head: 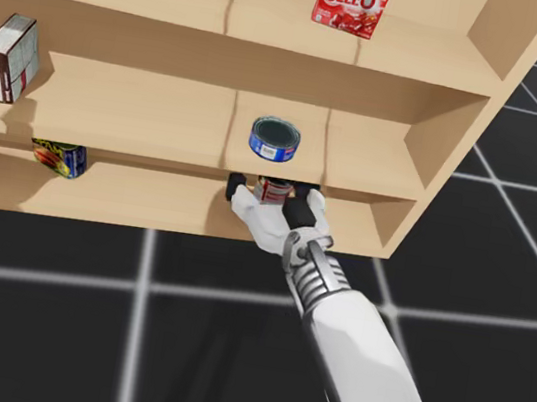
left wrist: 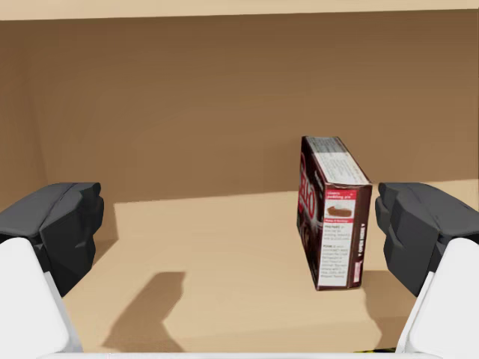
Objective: Look through the shelves, find the red soup can, and take it.
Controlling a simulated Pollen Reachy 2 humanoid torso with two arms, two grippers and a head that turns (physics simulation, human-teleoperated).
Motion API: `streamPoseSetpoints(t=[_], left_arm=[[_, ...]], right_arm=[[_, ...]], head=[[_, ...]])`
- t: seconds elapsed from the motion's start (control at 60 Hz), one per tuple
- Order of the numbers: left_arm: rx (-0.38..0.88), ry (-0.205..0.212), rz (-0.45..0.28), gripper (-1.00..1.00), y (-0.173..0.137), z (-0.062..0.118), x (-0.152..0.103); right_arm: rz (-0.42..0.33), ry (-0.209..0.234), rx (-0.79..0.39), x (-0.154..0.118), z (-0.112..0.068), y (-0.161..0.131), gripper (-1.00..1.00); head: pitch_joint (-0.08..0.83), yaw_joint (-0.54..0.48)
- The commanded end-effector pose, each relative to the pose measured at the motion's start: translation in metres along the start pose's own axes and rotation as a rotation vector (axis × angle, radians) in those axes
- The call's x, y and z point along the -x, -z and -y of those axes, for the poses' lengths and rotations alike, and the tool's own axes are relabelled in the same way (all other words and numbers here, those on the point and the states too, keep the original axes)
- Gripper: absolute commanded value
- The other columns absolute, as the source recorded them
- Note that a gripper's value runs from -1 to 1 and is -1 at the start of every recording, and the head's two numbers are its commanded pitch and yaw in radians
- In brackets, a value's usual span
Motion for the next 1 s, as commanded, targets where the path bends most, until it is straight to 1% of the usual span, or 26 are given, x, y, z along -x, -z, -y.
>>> streamPoseSetpoints(t=[0.017, 0.15, 0.283, 0.333, 0.35, 0.4, 0.417, 0.45, 0.467, 0.517, 0.583, 0.683, 0.783, 0.933, 1.0], left_arm=[[0.002, 0.000, 0.000, -1.00, 0.000, 0.001, 0.000], [0.002, 0.000, 0.001, -1.00, -0.001, 0.001, 0.000], [0.000, 0.000, 0.002, -1.00, -0.001, 0.001, -0.001], [0.000, 0.001, 0.003, -1.00, -0.001, 0.001, -0.001], [-0.001, 0.000, 0.004, -1.00, -0.002, 0.002, -0.001], [-0.001, 0.001, 0.004, -1.00, -0.002, 0.002, -0.001], [-0.001, 0.001, 0.004, -1.00, -0.002, 0.002, -0.001], [-0.002, 0.001, 0.004, -1.00, -0.002, 0.002, -0.001], [-0.002, 0.001, 0.004, -1.00, -0.002, 0.002, -0.001], [-0.002, 0.001, 0.004, -1.00, -0.002, 0.002, -0.001], [-0.002, 0.002, 0.004, -1.00, -0.002, 0.002, -0.001], [-0.002, 0.002, 0.005, -1.00, -0.002, 0.002, -0.001], [-0.003, 0.002, 0.006, -1.00, -0.002, 0.002, -0.001], [-0.003, 0.005, 0.007, -1.00, -0.002, 0.002, -0.001], [-0.006, 0.013, 0.009, -1.00, -0.002, 0.002, -0.001]], right_arm=[[-0.058, 0.078, -0.023, 0.016, -0.027, 0.006, 1.00], [-0.064, 0.087, -0.018, 0.019, -0.026, 0.006, 1.00], [-0.028, 0.083, -0.018, 0.015, -0.025, 0.005, 1.00], [0.006, 0.093, -0.024, 0.010, -0.024, 0.004, 1.00], [0.036, 0.088, -0.023, 0.006, -0.024, 0.004, 1.00], [0.080, 0.088, -0.014, -0.001, -0.022, 0.002, 1.00], [0.113, 0.085, -0.011, -0.006, -0.022, 0.000, 1.00], [0.133, 0.079, -0.005, -0.009, -0.021, -0.002, 1.00], [0.159, 0.070, 0.001, -0.014, -0.020, -0.005, 1.00], [0.179, 0.063, 0.006, -0.018, -0.019, -0.010, 1.00], [0.184, 0.053, 0.010, -0.020, -0.019, -0.019, 1.00], [0.173, 0.038, 0.002, -0.017, -0.019, -0.035, 1.00], [0.147, 0.031, 0.000, -0.010, -0.017, -0.055, 1.00], [0.116, 0.047, -0.012, 0.000, -0.017, -0.088, 1.00], [0.111, 0.053, -0.049, 0.002, -0.026, -0.112, 1.00]], head=[[0.601, -0.24], [0.602, -0.24], [0.601, -0.24], [0.601, -0.24], [0.601, -0.24], [0.601, -0.24], [0.601, -0.24], [0.601, -0.24], [0.601, -0.24], [0.600, -0.24], [0.599, -0.25], [0.596, -0.25], [0.594, -0.25], [0.593, -0.25], [0.592, -0.26]])
